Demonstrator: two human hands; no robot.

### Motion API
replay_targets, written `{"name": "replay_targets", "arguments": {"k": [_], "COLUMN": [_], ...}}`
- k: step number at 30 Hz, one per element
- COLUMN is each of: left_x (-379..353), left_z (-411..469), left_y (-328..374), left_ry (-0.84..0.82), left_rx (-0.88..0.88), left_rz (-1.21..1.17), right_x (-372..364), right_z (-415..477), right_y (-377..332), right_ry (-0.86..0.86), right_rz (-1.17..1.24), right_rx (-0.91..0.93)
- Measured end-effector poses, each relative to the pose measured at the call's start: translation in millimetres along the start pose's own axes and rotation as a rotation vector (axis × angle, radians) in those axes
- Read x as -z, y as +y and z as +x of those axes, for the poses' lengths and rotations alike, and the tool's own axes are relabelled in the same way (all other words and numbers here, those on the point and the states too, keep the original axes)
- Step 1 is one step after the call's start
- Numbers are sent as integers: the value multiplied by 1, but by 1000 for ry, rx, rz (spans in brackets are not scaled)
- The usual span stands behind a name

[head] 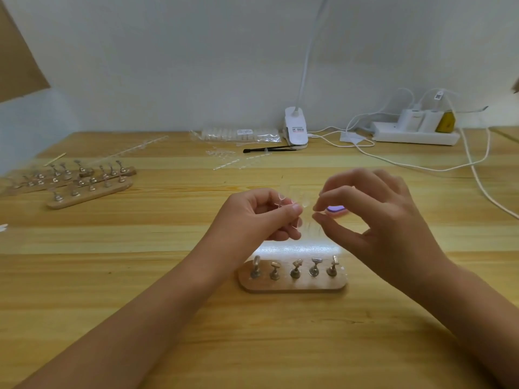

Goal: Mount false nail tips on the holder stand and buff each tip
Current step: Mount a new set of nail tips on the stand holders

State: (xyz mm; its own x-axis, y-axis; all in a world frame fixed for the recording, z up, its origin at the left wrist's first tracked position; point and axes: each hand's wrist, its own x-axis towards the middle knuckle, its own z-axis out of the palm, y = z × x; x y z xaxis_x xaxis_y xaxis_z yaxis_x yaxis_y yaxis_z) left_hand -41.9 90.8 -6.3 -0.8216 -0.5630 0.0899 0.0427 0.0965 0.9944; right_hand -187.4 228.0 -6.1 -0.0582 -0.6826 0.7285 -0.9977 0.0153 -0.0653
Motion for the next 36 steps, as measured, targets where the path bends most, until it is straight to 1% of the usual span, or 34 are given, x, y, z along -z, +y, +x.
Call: {"name": "replay_targets", "arguments": {"k": [2, 3, 5, 7, 9, 10, 11, 12, 14, 15, 17, 20, 24, 30, 36], "left_x": [1, 1, 1, 0, -2, -1, 1, 3, 8, 10, 12, 11, 13, 13, 13], "left_z": [0, 0, -1, -2, -2, -2, -2, -2, -2, -1, 1, 2, 4, 3, 3], "left_y": [0, 0, 0, -1, -1, 0, 2, 4, 9, 10, 9, 10, 10, 13, 11], "left_ry": [1, -3, -17, -17, -14, -36, -81, -145, -268, -299, -337, -345, -325, -319, -314], "left_rx": [-25, -53, -137, -228, -288, -291, -262, -191, 4, 71, 127, 141, 148, 151, 153], "left_rz": [10, 32, 88, 115, 128, 100, 24, -102, -348, -414, -476, -511, -523, -531, -520], "right_x": [1, 1, 4, 8, 11, 12, 12, 11, 9, 8, 8, 8, 5, 5, 2], "right_z": [0, 1, 5, 9, 10, 10, 9, 9, 9, 9, 7, 5, 4, 5, 5], "right_y": [-3, -5, -6, -3, 2, 4, 5, 5, 2, 1, 0, 0, -3, -2, -4], "right_ry": [-16, -19, -24, -69, -153, -169, -149, -100, 15, 50, 68, 44, 31, 34, 62], "right_rz": [90, 190, 487, 814, 1034, 1089, 1109, 1098, 1035, 1011, 977, 912, 831, 801, 720], "right_rx": [-64, -136, -343, -548, -681, -718, -728, -715, -647, -604, -535, -486, -490, -482, -397]}}
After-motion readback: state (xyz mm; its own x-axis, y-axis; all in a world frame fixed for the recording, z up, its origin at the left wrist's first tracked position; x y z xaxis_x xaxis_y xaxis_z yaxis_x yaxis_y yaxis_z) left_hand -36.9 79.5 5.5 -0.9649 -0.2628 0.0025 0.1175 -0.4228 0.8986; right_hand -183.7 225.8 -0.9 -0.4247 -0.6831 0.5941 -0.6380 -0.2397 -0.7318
